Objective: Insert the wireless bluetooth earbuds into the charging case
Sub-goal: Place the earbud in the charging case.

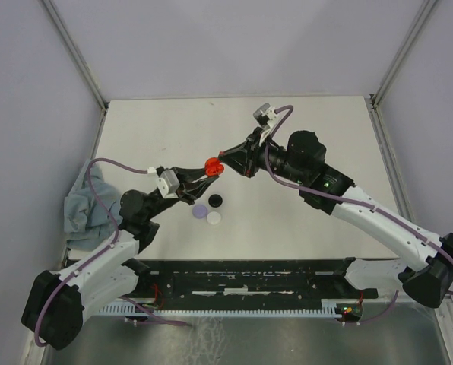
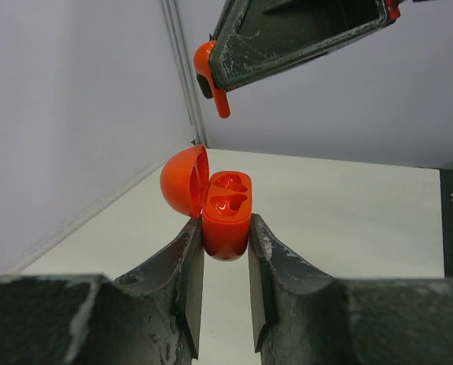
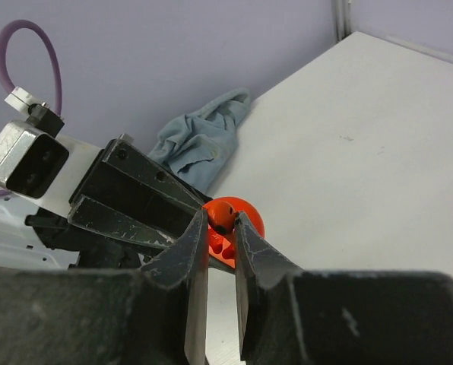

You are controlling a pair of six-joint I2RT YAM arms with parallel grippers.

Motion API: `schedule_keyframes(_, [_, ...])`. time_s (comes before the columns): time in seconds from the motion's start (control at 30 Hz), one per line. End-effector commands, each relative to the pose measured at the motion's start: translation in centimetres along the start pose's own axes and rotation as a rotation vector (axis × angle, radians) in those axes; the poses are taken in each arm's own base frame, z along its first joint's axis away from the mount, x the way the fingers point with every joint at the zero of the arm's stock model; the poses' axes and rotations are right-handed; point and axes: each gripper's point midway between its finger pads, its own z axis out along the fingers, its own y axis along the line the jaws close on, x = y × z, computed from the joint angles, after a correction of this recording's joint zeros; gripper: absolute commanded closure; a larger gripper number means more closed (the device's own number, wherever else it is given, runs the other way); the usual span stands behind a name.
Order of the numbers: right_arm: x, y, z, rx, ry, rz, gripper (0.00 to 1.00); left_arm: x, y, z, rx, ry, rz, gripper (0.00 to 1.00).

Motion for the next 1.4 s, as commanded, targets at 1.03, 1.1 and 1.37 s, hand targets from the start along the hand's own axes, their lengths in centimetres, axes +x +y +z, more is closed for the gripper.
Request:
schedule_keyframes(1.03, [0.1,2.7,0.9,-0.158,-0.064,0.135,0.82,-7.1,0.6,1.1,-0.021,-0.236,-0.067,0.97])
schedule_keyframes(1.1, [0.1,2.6,0.9,-0.148,-0.061,0.130,0.78,-7.1,0.5,1.1,-0.014,-0.235,-0.069,0.97])
schedule_keyframes(1.37, [-0.7,1.9,0.2,-0.091,-0.069,0.084,0.63,-7.0,0.2,0.9,-0.004,-0.234,-0.076,0.97])
